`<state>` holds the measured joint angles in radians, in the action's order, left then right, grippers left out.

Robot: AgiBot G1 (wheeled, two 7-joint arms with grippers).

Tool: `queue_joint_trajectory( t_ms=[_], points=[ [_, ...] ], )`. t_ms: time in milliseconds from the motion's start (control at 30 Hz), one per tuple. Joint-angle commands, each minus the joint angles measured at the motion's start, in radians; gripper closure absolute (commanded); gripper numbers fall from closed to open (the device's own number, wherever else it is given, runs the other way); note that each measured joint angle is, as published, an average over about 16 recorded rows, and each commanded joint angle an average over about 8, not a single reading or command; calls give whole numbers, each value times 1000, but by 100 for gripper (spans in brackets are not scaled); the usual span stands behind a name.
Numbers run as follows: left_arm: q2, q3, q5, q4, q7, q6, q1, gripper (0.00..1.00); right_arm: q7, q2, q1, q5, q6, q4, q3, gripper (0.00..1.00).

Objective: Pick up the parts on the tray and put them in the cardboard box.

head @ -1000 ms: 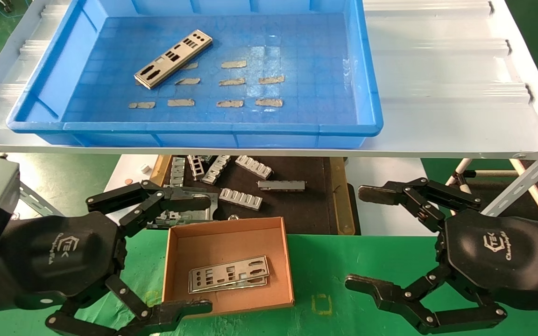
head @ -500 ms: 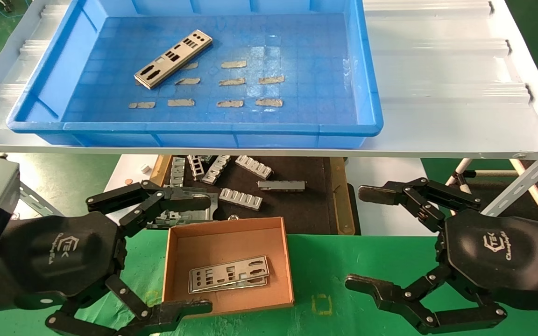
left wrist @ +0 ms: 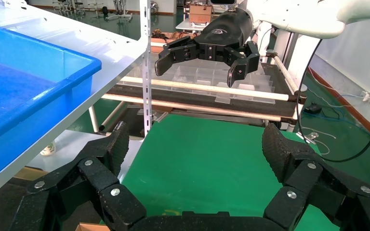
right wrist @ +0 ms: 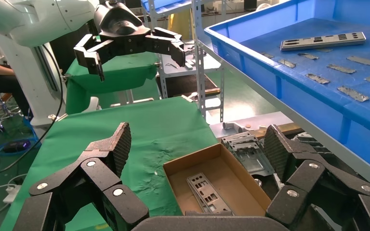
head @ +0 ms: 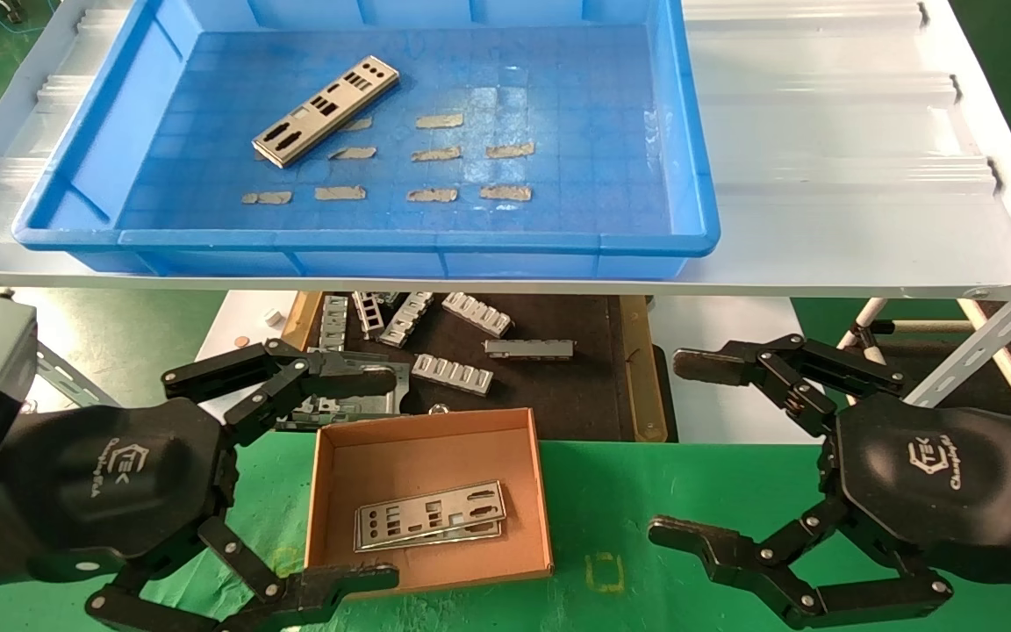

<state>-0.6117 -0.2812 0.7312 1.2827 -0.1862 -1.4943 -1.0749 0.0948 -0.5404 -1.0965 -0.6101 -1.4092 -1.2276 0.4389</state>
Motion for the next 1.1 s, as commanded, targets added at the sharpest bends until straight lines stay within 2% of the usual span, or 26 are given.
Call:
queue_joint_trajectory(
  t_ms=[33,1100],
  points=[
    [0,0,0,0,0,0,0,0,0,0,0,0,0,0,0,0],
    [0,0,0,0,0,0,0,0,0,0,0,0,0,0,0,0]
  ],
)
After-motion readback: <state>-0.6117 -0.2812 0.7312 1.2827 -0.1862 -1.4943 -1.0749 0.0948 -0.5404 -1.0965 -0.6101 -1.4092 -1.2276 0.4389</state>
